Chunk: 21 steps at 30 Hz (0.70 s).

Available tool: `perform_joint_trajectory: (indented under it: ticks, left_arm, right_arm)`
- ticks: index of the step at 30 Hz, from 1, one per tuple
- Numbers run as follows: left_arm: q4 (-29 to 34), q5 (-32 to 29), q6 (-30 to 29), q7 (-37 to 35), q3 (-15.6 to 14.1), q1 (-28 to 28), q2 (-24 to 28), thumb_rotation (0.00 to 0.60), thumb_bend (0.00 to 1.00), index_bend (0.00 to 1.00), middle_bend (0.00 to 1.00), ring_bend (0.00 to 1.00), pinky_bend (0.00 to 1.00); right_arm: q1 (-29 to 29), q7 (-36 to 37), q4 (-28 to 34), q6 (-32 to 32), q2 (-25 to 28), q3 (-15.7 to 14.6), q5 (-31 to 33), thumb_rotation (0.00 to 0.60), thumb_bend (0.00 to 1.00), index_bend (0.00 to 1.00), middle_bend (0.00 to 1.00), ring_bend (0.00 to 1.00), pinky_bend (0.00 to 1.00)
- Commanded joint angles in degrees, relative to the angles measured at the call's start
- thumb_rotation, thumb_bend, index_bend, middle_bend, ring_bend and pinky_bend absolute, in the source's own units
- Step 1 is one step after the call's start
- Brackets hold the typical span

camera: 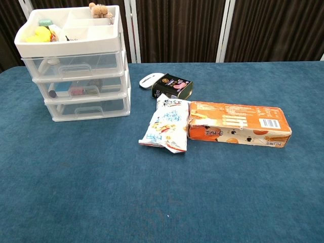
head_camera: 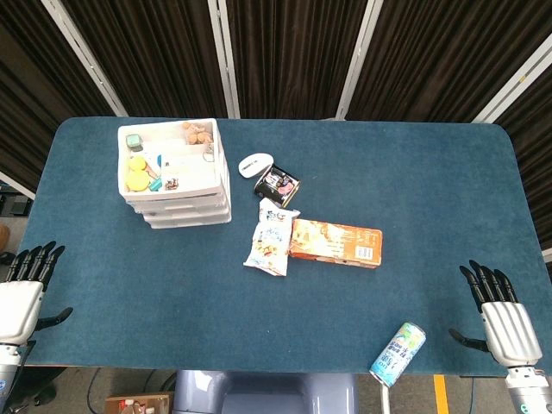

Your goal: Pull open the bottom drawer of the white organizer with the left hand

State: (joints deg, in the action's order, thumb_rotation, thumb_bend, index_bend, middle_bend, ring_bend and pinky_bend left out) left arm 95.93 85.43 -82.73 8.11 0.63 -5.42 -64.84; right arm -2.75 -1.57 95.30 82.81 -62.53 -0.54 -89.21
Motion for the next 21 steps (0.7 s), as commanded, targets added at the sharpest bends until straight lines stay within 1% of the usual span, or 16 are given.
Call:
perform_joint_trajectory:
  ticks: [1, 5, 7, 8, 10, 11, 12, 13, 14, 17, 20, 21]
  left_arm:
    - [0.0, -0.2, 0.3, 0.0, 0.0, -0.1, 0.0, 0.600, 0.08, 0.00, 0.00, 0.00, 0.03]
    - [0.4, -0.4, 0.6, -0.3, 0.0, -0.3, 0.0, 0.600, 0.08, 0.00, 0.00, 0.00, 0.04]
    - [0.6, -0.1, 0.4, -1.1, 0.4, -0.5, -0.2, 0.600, 0.10, 0.02, 0.00, 0.00, 0.07]
    - [0.4, 0.2, 0.2, -1.7, 0.8, -0.8, -0.6, 0.600, 0.12, 0.03, 0.01, 0.00, 0.11]
    - [0.4, 0.3, 0.1, -2.8, 1.6, -1.3, -1.4, 0.600, 0.21, 0.05, 0.09, 0.08, 0.25]
    - [0.5, 0.2, 0.0, -3.3, 1.9, -1.5, -1.8, 0.600, 0.29, 0.07, 0.19, 0.18, 0.36]
    - [0.8, 0.0, 0.0, -3.9, 2.5, -1.8, -2.2, 0.600, 0.34, 0.08, 0.28, 0.27, 0.44]
    - [0.9, -0.4, 0.0, -4.0, 3.0, -2.1, -2.6, 0.600, 0.41, 0.11, 0.45, 0.42, 0.56]
    - [1.1, -0.8, 0.2, -3.9, 3.5, -2.5, -3.0, 0.600, 0.46, 0.13, 0.57, 0.53, 0.64]
    - [2.5, -3.5, 2.2, -4.7, 5.2, -3.9, -4.2, 0.600, 0.56, 0.16, 0.76, 0.69, 0.77]
    - [4.7, -8.2, 5.9, -4.6, 7.4, -6.2, -5.5, 0.600, 0.64, 0.17, 0.88, 0.80, 0.84]
    - [5.6, -10.1, 7.3, -4.7, 8.2, -7.0, -6.0, 0.600, 0.65, 0.17, 0.90, 0.83, 0.86]
  right_arm:
    - [-0.1, 0.1, 0.0, -0.1, 0.0, 0.1, 0.2, 0.600, 0.10, 0.00, 0.00, 0.00, 0.00]
    - [-0.2, 0.1, 0.0, -0.3, 0.1, 0.1, 0.2, 0.600, 0.10, 0.00, 0.00, 0.00, 0.00]
    - [-0.2, 0.1, -0.1, -0.3, 0.0, 0.0, 0.2, 0.600, 0.10, 0.00, 0.00, 0.00, 0.00]
    - [-0.1, 0.2, -0.1, -0.4, 0.1, 0.0, 0.3, 0.600, 0.10, 0.00, 0.00, 0.00, 0.00]
    - [-0.1, 0.5, 0.0, -0.3, 0.2, 0.1, 0.5, 0.600, 0.10, 0.00, 0.00, 0.00, 0.00]
    - [0.0, 0.6, 0.1, -0.2, 0.3, 0.1, 0.5, 0.600, 0.10, 0.00, 0.00, 0.00, 0.00]
    - [0.0, 0.7, 0.2, -0.1, 0.3, 0.1, 0.3, 0.600, 0.10, 0.00, 0.00, 0.00, 0.00]
    - [0.0, 0.7, 0.2, 0.0, 0.3, 0.0, 0.1, 0.600, 0.10, 0.00, 0.00, 0.00, 0.00]
    - [0.0, 0.6, 0.2, 0.0, 0.3, 0.0, 0.0, 0.600, 0.10, 0.00, 0.00, 0.00, 0.00]
    - [0.0, 0.5, 0.3, -0.1, 0.3, -0.2, -0.2, 0.600, 0.10, 0.00, 0.00, 0.00, 0.00]
    - [0.0, 0.8, 0.4, -0.1, 0.4, -0.1, 0.0, 0.600, 0.10, 0.00, 0.00, 0.00, 0.00]
    - [0.0, 1.0, 0.4, -0.2, 0.4, -0.1, 0.2, 0.600, 0.10, 0.00, 0.00, 0.00, 0.00]
